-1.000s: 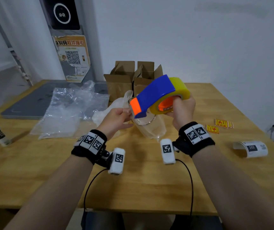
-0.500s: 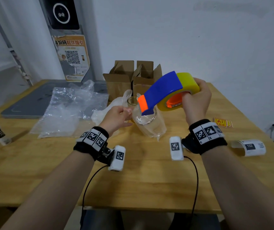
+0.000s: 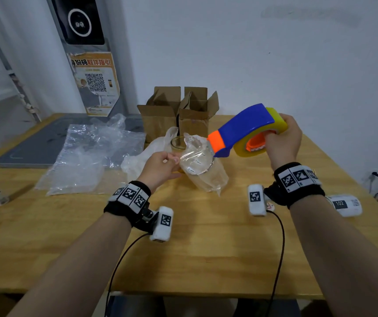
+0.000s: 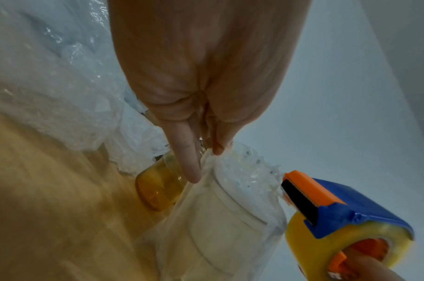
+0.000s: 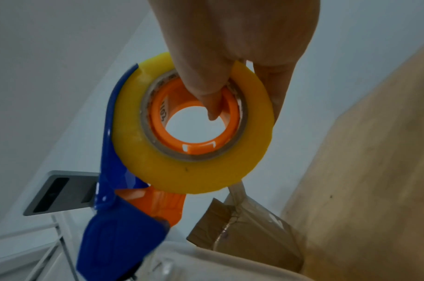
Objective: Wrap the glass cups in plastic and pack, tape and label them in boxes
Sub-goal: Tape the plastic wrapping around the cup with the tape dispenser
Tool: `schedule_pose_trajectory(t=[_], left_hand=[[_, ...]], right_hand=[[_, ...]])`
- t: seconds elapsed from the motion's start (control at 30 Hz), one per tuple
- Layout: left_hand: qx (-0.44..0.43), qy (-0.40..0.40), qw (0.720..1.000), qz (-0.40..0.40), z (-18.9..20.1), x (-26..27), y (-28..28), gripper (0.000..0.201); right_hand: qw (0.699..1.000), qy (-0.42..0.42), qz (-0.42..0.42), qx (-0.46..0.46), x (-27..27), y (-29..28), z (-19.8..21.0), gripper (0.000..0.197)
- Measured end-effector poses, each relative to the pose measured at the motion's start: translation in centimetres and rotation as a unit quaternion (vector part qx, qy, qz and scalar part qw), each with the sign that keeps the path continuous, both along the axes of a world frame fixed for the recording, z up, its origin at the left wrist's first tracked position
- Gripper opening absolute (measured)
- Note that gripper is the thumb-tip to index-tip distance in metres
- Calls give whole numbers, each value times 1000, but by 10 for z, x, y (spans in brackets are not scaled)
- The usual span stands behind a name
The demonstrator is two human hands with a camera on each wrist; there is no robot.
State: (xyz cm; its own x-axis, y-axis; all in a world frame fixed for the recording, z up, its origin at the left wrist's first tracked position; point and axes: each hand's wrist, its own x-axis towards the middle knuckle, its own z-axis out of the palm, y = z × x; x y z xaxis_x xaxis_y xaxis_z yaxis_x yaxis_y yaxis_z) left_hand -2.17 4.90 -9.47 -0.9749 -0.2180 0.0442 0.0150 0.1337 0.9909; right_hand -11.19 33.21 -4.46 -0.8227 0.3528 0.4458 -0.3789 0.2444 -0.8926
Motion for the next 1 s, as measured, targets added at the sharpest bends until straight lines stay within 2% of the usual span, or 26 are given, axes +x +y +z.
schedule_pose_trajectory(t=[0.23,0.33,0.43,0.53,0.63,0.7,0.77,0.93,1.0], left_hand=[[-51,-29,993,101,-11,3,10,17],[-130,-64,980,136,-10,8,9,22],[-234,-93,955,157,-5,14,8,25],[-279,-96,941,164,-5,15,3,34],[-268,-101,946,154,-8,15,4,36],[-216,-103,960,143,-10,12,5,31],[-158,-98,973,135,-11,10,8,29],[-106,-119,983,92,-8,2,30,28],[-58,-140,984,90,-5,0,37,24]], right_hand=[[997,-62,1,-42,-21,-7,-41,27],[996,-69,9,-46,-21,-16,-52,25],[997,-73,19,-30,-21,-25,-55,25],[996,-78,28,-15,-22,-32,-57,27],[995,-86,33,-23,-22,-36,-56,28],[994,-101,36,-30,-22,-36,-57,26],[991,-122,40,-37,-22,-36,-59,33],[986,-149,43,-58,-19,-35,-61,30],[986,-149,43,-62,-19,-35,-61,29]])
